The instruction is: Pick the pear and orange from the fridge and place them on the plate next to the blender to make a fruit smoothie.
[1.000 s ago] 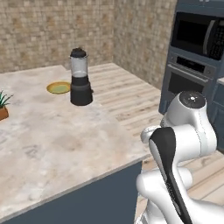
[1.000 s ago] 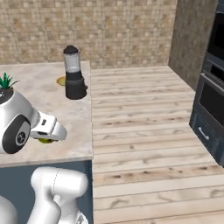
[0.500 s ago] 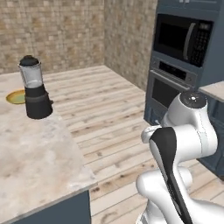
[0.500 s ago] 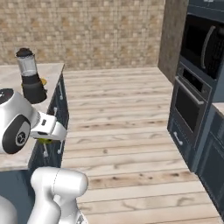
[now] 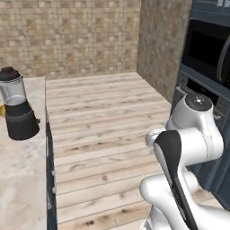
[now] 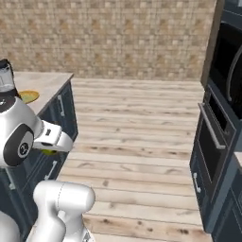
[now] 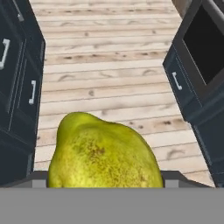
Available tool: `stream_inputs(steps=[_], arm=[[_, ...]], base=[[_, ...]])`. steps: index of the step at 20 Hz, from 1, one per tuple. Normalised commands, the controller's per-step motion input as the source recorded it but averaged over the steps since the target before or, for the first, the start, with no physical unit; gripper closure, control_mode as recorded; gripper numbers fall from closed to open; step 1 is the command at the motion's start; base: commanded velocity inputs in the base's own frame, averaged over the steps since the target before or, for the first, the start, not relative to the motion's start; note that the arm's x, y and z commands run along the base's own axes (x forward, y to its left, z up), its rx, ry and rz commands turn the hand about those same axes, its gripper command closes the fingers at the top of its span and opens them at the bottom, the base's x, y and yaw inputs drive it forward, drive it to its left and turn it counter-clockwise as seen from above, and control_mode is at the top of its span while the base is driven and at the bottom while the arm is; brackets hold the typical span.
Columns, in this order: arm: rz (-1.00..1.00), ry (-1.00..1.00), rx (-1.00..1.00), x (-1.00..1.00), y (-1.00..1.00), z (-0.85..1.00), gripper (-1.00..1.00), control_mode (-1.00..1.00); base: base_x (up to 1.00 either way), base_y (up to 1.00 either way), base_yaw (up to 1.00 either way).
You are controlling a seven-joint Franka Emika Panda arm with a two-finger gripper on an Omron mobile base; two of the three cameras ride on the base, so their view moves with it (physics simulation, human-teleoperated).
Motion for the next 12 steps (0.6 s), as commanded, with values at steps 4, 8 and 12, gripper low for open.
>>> stream_inputs(steps=[4, 8, 12], arm=[[0.0, 0.0, 0.0, 0.0, 0.0, 0.0, 1.0, 1.0], [0.0, 0.0, 0.0, 0.0, 0.0, 0.0, 1.0, 1.0], [0.0, 0.0, 0.0, 0.0, 0.0, 0.0, 1.0, 1.0]], base=[[1.0, -0.51, 0.51], [1.0, -0.19, 0.66], [1.0, -0.17, 0.68]])
